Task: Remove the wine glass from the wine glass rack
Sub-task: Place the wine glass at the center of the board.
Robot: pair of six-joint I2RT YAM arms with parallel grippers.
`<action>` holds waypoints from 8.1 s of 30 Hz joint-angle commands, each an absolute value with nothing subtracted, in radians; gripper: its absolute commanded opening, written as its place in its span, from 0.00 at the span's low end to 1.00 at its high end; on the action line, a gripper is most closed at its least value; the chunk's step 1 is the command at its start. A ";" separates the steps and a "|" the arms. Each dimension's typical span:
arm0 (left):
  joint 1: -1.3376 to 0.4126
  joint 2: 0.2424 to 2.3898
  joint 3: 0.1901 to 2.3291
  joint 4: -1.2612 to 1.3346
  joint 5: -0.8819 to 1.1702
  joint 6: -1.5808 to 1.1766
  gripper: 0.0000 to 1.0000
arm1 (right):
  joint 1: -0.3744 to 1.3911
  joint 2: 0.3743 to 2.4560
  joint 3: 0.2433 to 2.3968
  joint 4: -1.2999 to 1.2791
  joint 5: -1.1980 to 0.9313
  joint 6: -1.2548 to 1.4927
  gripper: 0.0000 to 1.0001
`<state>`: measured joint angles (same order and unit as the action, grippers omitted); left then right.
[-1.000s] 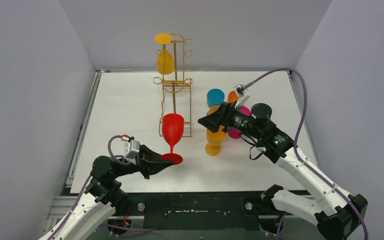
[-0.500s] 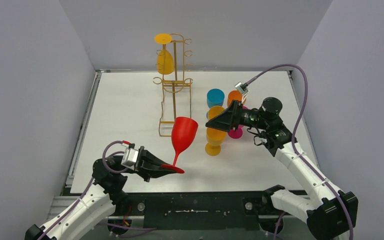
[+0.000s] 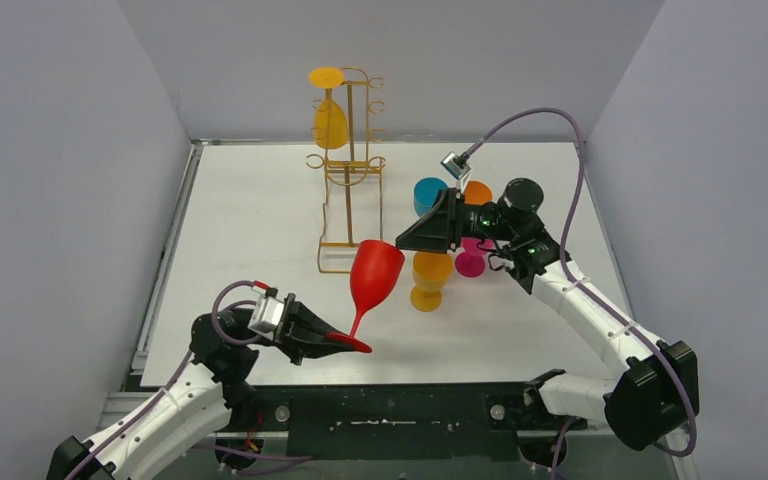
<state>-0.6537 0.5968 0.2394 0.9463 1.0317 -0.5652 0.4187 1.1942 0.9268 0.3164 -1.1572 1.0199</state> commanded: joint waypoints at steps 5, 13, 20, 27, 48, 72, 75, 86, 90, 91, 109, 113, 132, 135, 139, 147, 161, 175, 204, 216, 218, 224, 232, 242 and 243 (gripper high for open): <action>-0.664 0.625 0.269 0.963 1.082 -0.524 0.00 | 0.536 1.265 1.041 0.441 -1.244 1.061 0.54; -0.663 0.590 0.260 0.872 1.089 -0.483 0.00 | 0.536 1.247 1.015 0.510 -1.321 1.147 0.41; -0.664 0.602 0.281 0.839 1.116 -0.486 0.00 | 0.538 1.238 0.992 0.573 -1.344 1.211 0.24; -0.664 0.603 0.282 0.808 1.112 -0.451 0.00 | 0.545 1.216 0.977 0.572 -1.383 1.195 0.27; -0.664 0.601 0.310 0.753 1.100 -0.411 0.00 | 0.591 1.175 0.966 0.468 -1.398 1.075 0.04; -0.662 0.483 0.374 0.331 0.835 -0.287 0.59 | 0.592 1.155 0.950 0.253 -1.305 0.884 0.00; -0.663 0.459 0.409 0.230 0.797 -0.260 0.69 | 0.592 1.158 0.953 0.200 -1.279 0.840 0.00; -0.663 0.432 0.485 0.012 0.806 -0.185 0.86 | 0.588 1.147 0.953 0.087 -1.155 0.737 0.00; -0.663 0.425 0.502 -0.045 0.834 -0.185 0.89 | 0.583 1.147 0.955 0.034 -1.111 0.706 0.00; -0.663 0.422 0.507 -0.058 0.835 -0.181 0.90 | 0.580 1.147 0.955 0.019 -1.096 0.694 0.00; -0.663 0.513 0.675 -0.286 0.424 -0.274 0.93 | 0.704 1.103 0.966 -0.267 -0.618 0.475 0.00; -0.662 0.591 0.753 -0.375 0.302 -0.228 0.95 | 0.859 1.049 0.937 -0.269 -0.378 0.422 0.00; -0.658 0.510 0.769 -0.546 -0.313 -0.359 0.97 | 1.208 0.820 0.822 -0.556 0.399 0.596 0.00; -0.660 0.509 0.771 -0.565 -0.326 -0.364 0.97 | 1.206 0.770 0.829 -0.677 0.553 0.702 0.00; -0.660 0.500 0.780 -0.597 -0.340 -0.369 0.97 | 1.206 0.717 0.849 -0.751 0.629 0.728 0.00; -0.661 0.519 0.788 -0.593 -0.347 -0.351 0.97 | 1.206 0.687 0.868 -0.895 0.696 0.828 0.00; -0.661 0.484 0.675 -0.517 -0.435 -0.334 0.97 | 1.204 0.724 0.911 -0.977 1.029 0.926 0.00; -0.661 0.396 0.533 -0.396 -0.445 -0.354 0.97 | 0.779 0.863 0.856 -0.648 0.486 0.557 0.00; -0.661 0.368 0.531 -0.437 -0.531 -0.408 0.97 | 0.656 1.058 0.804 -0.537 0.332 0.469 0.00; -0.661 0.359 0.538 -0.451 -0.549 -0.417 0.97 | 0.696 1.027 0.818 -0.508 0.365 0.516 0.00; -0.661 0.352 0.535 -0.447 -0.549 -0.416 0.97 | 0.703 1.023 0.823 -0.513 0.381 0.521 0.01; -0.661 0.370 0.533 -0.439 -0.531 -0.411 0.97 | 0.714 1.036 0.843 -0.548 0.397 0.516 0.07; -0.661 0.377 0.530 -0.431 -0.525 -0.405 0.97 | 0.732 1.034 0.846 -0.558 0.399 0.518 0.12; -0.662 0.390 0.529 -0.432 -0.504 -0.408 0.97 | 0.733 1.000 0.852 -0.572 0.394 0.517 0.20; -0.662 0.395 0.530 -0.433 -0.501 -0.409 0.97 | 0.733 0.996 0.855 -0.570 0.391 0.520 0.21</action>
<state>-0.6640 0.3801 0.5186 -0.4660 -0.5179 -0.4072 0.7280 1.0340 0.8150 -0.5758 0.3695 0.5095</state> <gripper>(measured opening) 0.974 0.194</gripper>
